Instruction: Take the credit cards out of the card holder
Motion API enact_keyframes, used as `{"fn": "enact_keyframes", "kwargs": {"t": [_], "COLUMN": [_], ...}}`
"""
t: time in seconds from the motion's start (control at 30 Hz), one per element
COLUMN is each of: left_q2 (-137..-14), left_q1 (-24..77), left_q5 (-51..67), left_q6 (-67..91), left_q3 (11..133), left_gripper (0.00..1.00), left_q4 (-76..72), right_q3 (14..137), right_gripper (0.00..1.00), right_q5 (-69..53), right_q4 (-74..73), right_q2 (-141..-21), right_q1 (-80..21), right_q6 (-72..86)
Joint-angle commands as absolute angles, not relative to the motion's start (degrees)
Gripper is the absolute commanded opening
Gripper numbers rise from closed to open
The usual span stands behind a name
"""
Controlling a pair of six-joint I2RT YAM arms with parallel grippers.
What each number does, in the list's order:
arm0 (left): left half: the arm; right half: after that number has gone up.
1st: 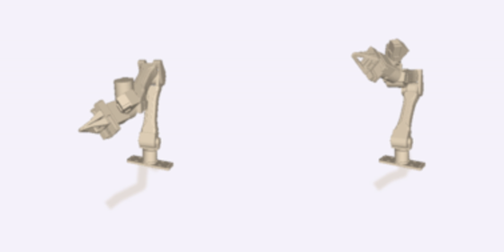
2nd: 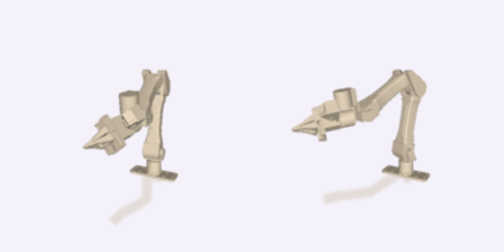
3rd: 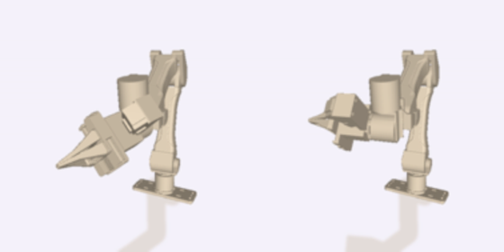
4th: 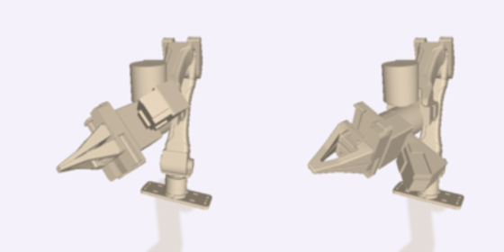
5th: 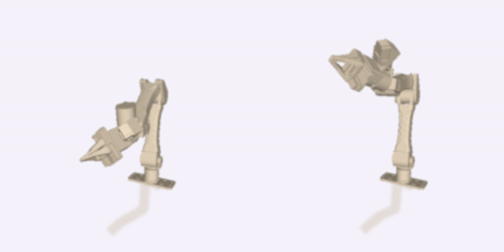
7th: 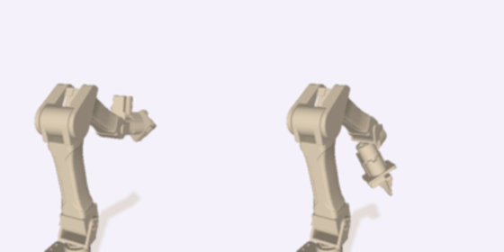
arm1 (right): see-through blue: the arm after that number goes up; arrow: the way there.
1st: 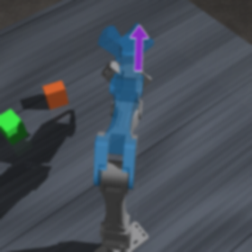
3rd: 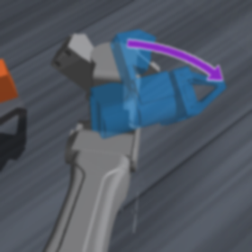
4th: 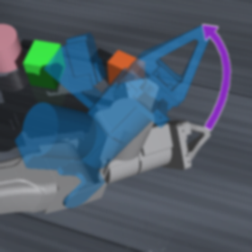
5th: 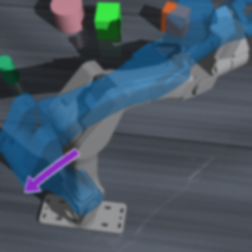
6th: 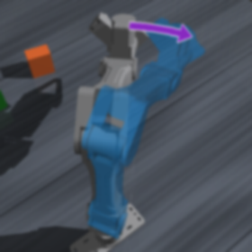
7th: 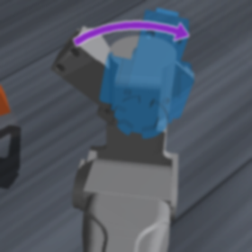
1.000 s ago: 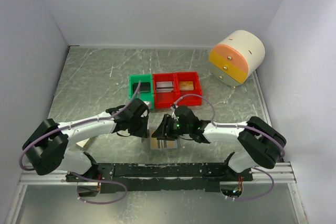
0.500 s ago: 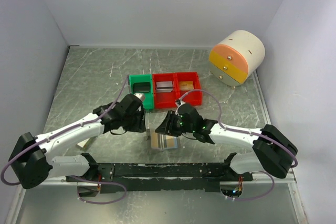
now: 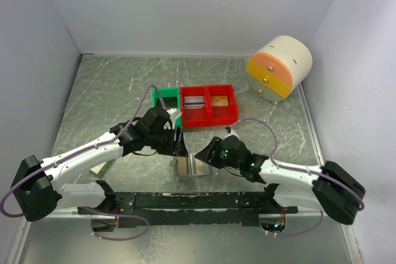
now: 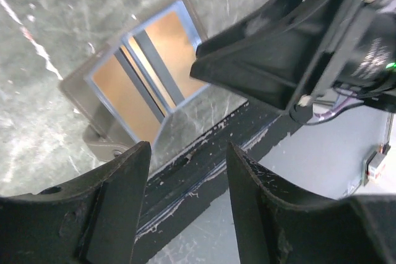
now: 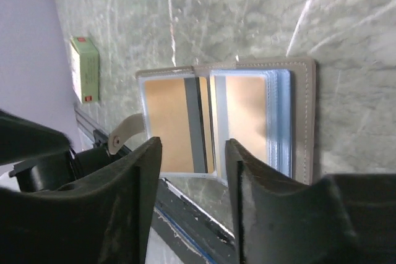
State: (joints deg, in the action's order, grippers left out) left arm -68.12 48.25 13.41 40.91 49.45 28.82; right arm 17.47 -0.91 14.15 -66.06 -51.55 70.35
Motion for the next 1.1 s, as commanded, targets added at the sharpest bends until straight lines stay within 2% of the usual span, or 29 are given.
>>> {"fn": "enact_keyframes", "kwargs": {"t": [0.0,0.03,0.1,0.13,0.2,0.33,0.4,0.53,0.63,0.77,0.93,1.0,1.07], "left_q2": [-70.58,-71.71,-73.11,-73.52,-74.17,-75.87,-76.7,-78.72,-81.07,-82.59,-81.54,-80.9,-80.57], "left_q1": [51.28,51.97,53.09,53.74,54.41,54.61,54.68,54.67,54.62,54.67,54.73,54.7,54.72], "left_q5": [16.39,15.33,13.47,12.72,11.17,7.95,6.77,5.24,3.58,3.04,1.2,0.61,0.46], "left_q6": [43.58,43.56,43.35,43.42,44.03,46.1,46.67,48.15,48.58,49.15,50.08,49.89,49.66], "left_q3": [49.01,49.52,50.37,50.7,50.49,48.89,47.2,43.66,42.88,41.07,39.62,39.44,39.38], "left_gripper": [0.64,0.65,0.7,0.71,0.73,0.66,0.61,0.49,0.4,0.3,0.28,0.28,0.28], "left_q4": [25.55,26.1,26.99,27.18,26.86,27.71,27.59,24.82,24.51,23.13,23.73,24.5,24.67], "right_q3": [15.52,15.15,14.55,14.37,13.55,9.32,7.81,4.2,4.37,10.17,17.54,20.19,22.54], "right_gripper": [0.55,0.63,0.89,0.98,1.0,1.0,0.97,0.82,0.72,0.58,0.46,0.39,0.38], "right_q5": [8.45,9.78,12.93,14.47,15.96,15.1,13.93,7.59,1.36,-4.55,-6.79,-5.98,-4.01], "right_q4": [13.78,12.59,9.24,7.31,5.47,9.98,10.07,17.95,25.84,27.81,25.85,23.39,20.78], "right_q2": [-57.24,-54.85,-50.22,-47.96,-43.84,-37.1,-35.74,-38.4,-45.39,-57.26,-67.27,-69.55,-70.1], "right_q1": [-51.75,-51.75,-51.66,-51.58,-51.48,-51.21,-51.15,-51.12,-51.16,-51.6,-53.04,-53.7,-54.9], "right_q6": [70.57,69.98,70.21,71.31,72.37,70.21,72.57,74.86,74.1,70.85,68.2,67.48,67.06]}}
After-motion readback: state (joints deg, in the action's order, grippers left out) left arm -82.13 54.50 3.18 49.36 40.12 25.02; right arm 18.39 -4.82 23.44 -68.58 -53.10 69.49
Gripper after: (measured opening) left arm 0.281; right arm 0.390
